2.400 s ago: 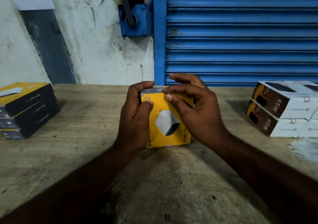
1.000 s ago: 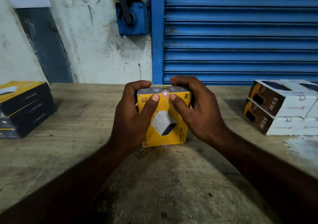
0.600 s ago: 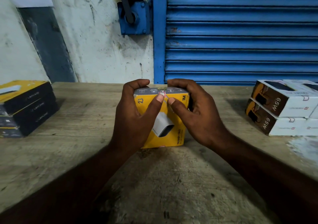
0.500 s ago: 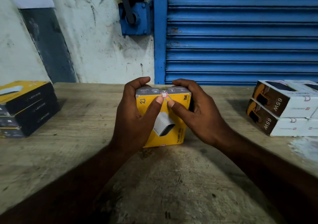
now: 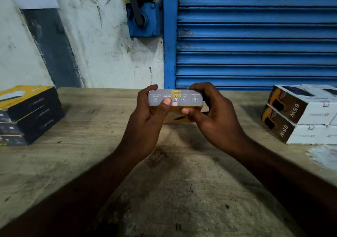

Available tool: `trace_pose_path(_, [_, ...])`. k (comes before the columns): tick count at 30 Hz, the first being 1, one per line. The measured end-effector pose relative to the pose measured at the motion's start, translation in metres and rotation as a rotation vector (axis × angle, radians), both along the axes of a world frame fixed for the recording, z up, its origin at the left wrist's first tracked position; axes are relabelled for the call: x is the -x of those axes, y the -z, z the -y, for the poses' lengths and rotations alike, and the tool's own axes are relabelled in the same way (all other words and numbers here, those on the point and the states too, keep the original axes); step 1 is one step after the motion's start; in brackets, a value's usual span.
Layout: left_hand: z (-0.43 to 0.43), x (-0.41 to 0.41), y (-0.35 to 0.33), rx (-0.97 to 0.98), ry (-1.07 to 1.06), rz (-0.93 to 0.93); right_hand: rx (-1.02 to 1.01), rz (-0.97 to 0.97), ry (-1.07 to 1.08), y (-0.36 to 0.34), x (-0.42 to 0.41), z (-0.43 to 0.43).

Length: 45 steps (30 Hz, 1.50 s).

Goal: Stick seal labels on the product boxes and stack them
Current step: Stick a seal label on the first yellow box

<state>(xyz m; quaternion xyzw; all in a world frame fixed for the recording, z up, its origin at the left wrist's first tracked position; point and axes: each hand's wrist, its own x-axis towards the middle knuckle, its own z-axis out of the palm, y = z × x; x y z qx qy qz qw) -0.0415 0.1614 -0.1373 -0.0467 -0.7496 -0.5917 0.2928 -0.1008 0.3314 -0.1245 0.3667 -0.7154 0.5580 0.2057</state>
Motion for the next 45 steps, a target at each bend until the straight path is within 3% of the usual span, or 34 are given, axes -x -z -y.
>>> trace_pose_path(3, [-0.003, 0.000, 0.002, 0.004, -0.011, 0.018, 0.001, 0.061, -0.037, 0.004, -0.001, 0.001])
trace_pose_path(13, [-0.004, -0.002, 0.005, 0.079, -0.110, -0.010, -0.143, -0.001, -0.072, 0.013, -0.006, 0.008])
trace_pose_path(18, [-0.002, -0.004, 0.003, 0.177, -0.109, -0.003, -0.093, 0.003, -0.077, 0.012, -0.009, 0.011])
trace_pose_path(26, [-0.004, -0.012, -0.001, 0.151, -0.069, -0.006, 0.021, -0.004, -0.010, 0.009, -0.011, 0.016])
trace_pose_path(45, [-0.006, -0.011, -0.002, 0.192, -0.144, -0.018, 0.005, 0.065, -0.092, 0.015, -0.013, 0.017])
